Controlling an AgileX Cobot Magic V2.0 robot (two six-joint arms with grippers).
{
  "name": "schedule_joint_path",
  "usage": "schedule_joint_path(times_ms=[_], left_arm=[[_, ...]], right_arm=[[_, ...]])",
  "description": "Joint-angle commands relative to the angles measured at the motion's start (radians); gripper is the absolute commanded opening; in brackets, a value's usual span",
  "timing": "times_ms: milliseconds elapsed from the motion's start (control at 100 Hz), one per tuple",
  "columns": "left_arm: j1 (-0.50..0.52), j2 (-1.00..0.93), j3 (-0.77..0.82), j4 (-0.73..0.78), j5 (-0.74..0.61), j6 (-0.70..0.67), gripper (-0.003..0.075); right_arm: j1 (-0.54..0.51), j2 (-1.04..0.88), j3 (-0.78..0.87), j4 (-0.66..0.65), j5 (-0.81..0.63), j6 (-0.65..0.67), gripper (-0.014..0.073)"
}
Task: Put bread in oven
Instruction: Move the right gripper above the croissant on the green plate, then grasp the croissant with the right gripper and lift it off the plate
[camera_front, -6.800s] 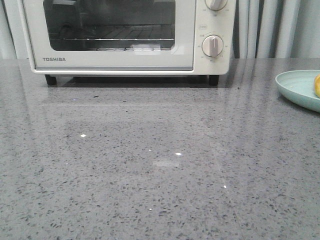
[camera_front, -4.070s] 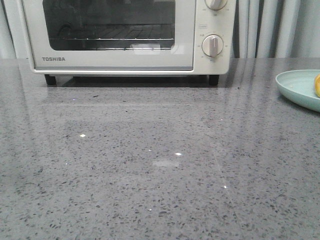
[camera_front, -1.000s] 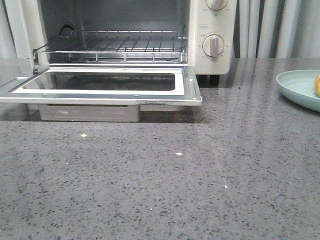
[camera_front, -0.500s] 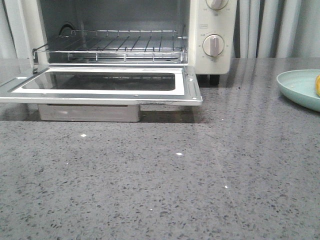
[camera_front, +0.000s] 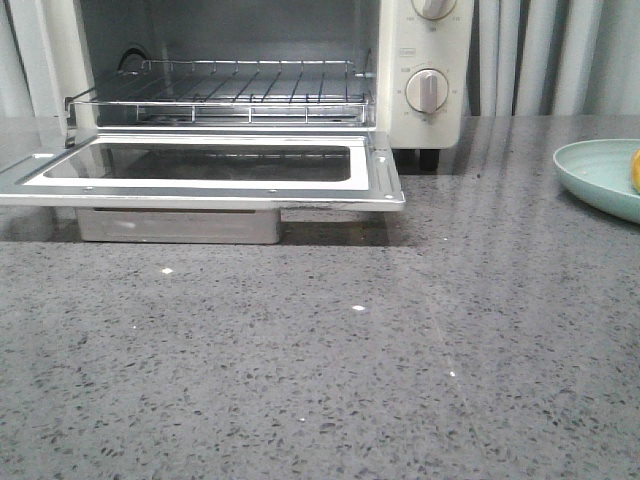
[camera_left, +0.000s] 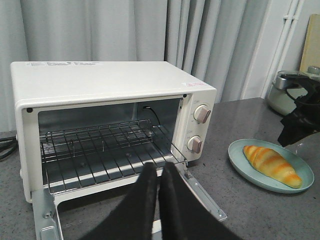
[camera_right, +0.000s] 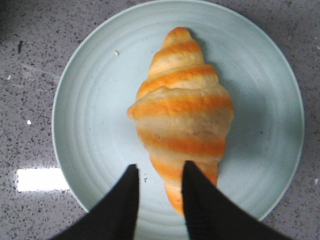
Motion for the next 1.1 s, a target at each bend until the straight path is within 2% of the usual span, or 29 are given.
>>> schedule_joint_path(times_ms=[0, 250, 1040, 1090], left_arm=[[-0.006, 0.004, -0.029, -0.002, -0.068, -0.002, -0.0021], [-0.006, 0.004, -0.029, -0.002, -0.068, -0.002, -0.0022], [-0.006, 0.004, -0.029, -0.002, -0.068, -0.002, -0.0021], [-0.006, 0.004, -0.029, 0.007, -0.068, -0.002, -0.0022]], right_arm=[[-0.008, -0.016, -0.034, -0.008, -0.046, -0.007, 0.0325], [-0.008, 0.023, -0.034, -0.074, -0.082, -0.007, 0.033], [-0.008, 0.167, -0.034, -0.074, -0.092, -0.007, 0.0328], [-0.008, 0.167, -0.034, -0.074, -0.09, -0.007, 0.0308]])
